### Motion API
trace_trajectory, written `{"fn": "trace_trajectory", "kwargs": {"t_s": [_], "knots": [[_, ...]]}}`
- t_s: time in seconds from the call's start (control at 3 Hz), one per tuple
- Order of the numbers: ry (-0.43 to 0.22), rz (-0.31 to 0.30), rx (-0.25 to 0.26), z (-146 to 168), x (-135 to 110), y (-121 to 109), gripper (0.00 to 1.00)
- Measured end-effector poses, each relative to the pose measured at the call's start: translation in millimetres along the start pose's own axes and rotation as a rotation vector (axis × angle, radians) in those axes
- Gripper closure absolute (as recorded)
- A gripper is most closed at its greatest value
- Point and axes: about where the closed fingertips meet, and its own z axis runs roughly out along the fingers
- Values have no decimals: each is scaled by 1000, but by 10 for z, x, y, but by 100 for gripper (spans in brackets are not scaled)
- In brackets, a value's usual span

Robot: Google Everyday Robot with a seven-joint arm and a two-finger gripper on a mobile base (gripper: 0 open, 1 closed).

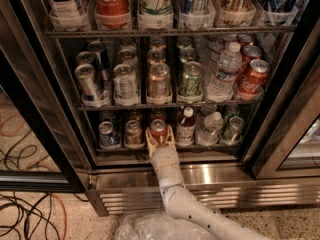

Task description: Pick coke can from bottom shelf of fridge

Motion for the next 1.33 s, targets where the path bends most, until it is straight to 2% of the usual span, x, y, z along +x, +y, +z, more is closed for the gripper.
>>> {"fn": "trace_trajectory", "kwargs": {"t_s": [0.33,1.0,1.33], "knots": [[0,0,0,0,0,0,100],[-14,-22,-2,16,-237,-2,100],[-52,-41,-4,-4,-435,4,100]]}}
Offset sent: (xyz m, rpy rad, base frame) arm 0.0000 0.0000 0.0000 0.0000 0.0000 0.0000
